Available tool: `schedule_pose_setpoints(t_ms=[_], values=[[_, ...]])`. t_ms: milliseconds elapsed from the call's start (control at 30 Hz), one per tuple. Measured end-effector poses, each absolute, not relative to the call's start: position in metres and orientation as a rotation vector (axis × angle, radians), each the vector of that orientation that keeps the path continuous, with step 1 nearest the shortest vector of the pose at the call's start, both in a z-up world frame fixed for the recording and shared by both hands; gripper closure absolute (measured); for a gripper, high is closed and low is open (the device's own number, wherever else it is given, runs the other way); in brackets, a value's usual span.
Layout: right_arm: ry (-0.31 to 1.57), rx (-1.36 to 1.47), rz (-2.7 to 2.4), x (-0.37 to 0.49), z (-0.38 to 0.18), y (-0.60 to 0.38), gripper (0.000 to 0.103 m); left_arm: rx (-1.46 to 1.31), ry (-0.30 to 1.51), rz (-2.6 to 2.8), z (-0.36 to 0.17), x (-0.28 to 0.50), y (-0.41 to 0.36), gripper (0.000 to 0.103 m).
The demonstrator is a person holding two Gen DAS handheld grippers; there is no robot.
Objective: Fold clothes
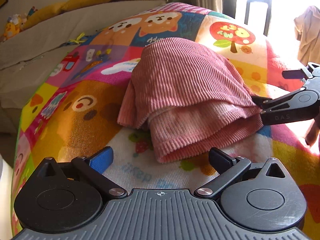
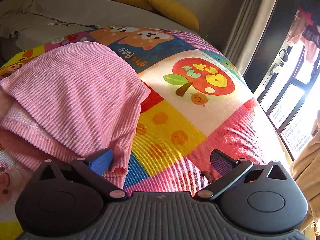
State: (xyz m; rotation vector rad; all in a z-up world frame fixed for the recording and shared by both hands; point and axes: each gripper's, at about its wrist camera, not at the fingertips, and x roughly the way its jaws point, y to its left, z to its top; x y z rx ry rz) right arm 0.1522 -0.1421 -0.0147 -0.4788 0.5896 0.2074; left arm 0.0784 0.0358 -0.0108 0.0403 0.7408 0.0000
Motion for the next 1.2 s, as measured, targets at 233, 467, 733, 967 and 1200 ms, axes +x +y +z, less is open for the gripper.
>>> schedule_pose_setpoints(t_ms=[233,467,733,967,1200], values=[[0.702,-0.328,0.284,0.091,-0.011,-0.173,0.000,0.007,0.741,0.052,-0.009,0.047,0.009,0.000],[0.744,-0.142,0.305,0.050,-0.018,-0.206,0.000,-0.031,0.713,0.069,-0.010,0.016,-0.003,0.000],[0.750,-0.106,0.317,0.058,-0.020,-0.210,0.000,-0.018,0.709,0.070,-0.011,0.016,-0.005,0.000],[0.745,-0.104,0.317,0.058,-0.021,-0.210,0.000,-0.019,0.708,0.071,-0.011,0.016,-0.005,0.000],[0.743,-0.103,0.317,0.058,-0.021,-0.210,0.000,-0.022,0.707,0.071,-0.012,0.016,-0.005,0.000]])
